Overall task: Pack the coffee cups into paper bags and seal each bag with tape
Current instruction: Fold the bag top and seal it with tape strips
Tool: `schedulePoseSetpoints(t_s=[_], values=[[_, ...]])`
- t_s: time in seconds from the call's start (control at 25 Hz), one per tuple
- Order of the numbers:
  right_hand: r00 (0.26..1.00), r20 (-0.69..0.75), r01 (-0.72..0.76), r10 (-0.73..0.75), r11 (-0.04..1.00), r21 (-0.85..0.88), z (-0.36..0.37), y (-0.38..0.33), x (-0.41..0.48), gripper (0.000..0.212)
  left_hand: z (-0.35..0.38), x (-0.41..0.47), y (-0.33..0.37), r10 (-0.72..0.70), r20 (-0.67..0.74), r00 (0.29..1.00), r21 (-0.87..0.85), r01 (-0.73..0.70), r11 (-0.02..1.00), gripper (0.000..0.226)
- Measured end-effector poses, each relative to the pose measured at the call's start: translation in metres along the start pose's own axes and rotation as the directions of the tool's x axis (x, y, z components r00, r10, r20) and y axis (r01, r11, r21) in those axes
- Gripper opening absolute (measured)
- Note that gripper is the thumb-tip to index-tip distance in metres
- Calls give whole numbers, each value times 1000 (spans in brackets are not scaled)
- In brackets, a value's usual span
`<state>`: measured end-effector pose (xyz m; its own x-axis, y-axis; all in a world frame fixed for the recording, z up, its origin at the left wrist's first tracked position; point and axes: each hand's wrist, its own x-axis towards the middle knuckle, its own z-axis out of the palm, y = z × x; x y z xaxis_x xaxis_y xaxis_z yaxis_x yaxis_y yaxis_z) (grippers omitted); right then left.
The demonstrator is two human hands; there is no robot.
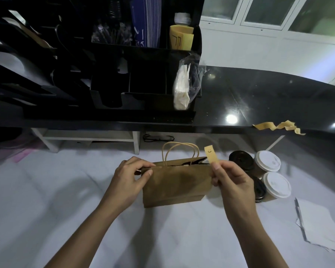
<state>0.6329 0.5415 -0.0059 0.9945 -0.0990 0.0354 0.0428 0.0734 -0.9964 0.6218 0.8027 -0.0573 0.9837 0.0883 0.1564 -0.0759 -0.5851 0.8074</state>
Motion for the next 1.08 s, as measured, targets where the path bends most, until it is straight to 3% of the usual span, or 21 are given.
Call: schedulePoseSetpoints(t_s=[0.36,0.52,0.72,0.92,1.08], values=[[959,283,-46,36,999,29,53,17,-21,5,0,-8,4,-33,-57,998,-31,31,999,17],[956,262,-131,129,991,-10,86,28,-20,7,0,-11,8,-94,-103,990,-114,82,990,19],[945,132,-305,299,952,26,108,35,-20,9,-1,-14,8,-99,-146,984,-174,73,982,28],[923,84,-378,376,926,6,112,38,-18,11,-3,-15,2,17,-126,992,-46,-23,999,38],[908,84,-413,411,911,8,112,41,-20,12,-1,-13,1,77,-98,992,20,-75,997,28]])
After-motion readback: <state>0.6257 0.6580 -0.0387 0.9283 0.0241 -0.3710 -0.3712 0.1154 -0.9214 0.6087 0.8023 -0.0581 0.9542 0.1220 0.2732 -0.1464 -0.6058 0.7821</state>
